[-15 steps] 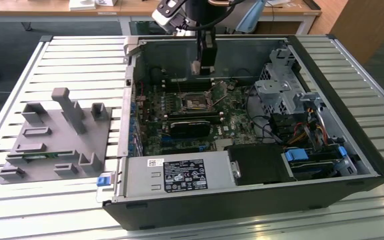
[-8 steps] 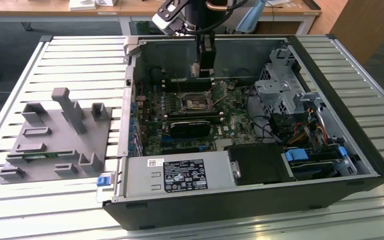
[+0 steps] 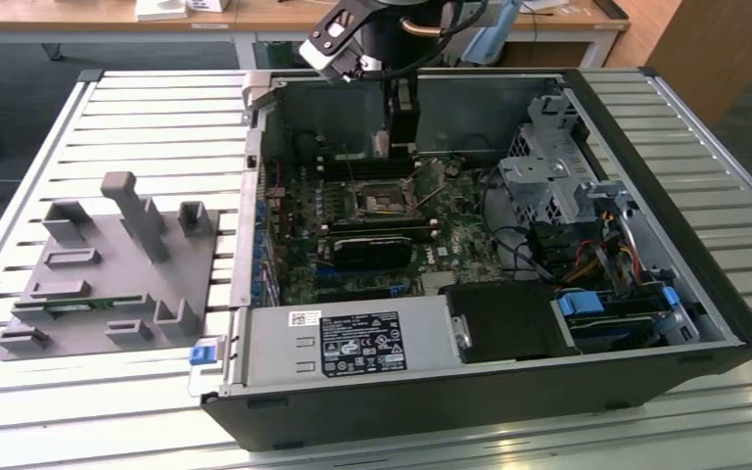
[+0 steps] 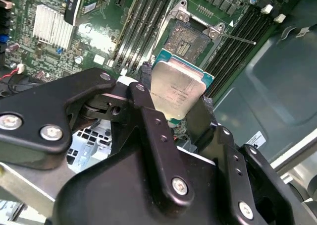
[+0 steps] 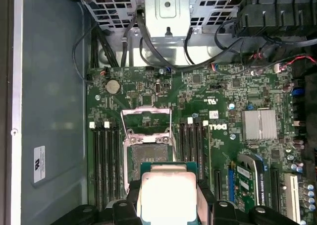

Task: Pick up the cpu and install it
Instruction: 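Place the cpu into insertion slot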

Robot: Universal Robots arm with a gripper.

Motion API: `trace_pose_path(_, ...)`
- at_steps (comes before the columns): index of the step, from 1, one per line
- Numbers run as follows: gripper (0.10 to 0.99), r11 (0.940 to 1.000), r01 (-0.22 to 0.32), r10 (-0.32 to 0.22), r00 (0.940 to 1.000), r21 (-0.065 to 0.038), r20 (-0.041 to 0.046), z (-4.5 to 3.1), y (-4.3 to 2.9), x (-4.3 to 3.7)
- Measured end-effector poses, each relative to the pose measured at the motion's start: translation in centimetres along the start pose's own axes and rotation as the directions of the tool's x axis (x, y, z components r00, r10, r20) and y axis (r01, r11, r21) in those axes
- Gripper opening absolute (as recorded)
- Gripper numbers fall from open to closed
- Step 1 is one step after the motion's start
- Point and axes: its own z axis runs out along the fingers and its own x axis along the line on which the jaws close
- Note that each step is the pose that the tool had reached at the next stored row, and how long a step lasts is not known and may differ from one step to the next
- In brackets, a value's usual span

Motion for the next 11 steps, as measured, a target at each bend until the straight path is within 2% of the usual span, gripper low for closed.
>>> trace_pose_path(4,0.529,0.9992,0.039,-0.039,0.9992,0.000,-0.0023,0.65,-0.06,0.05)
trace_pose_path(11,0.529,0.9991,0.042,-0.042,0.9991,0.000,-0.0023,1.86,-0.13,0.04)
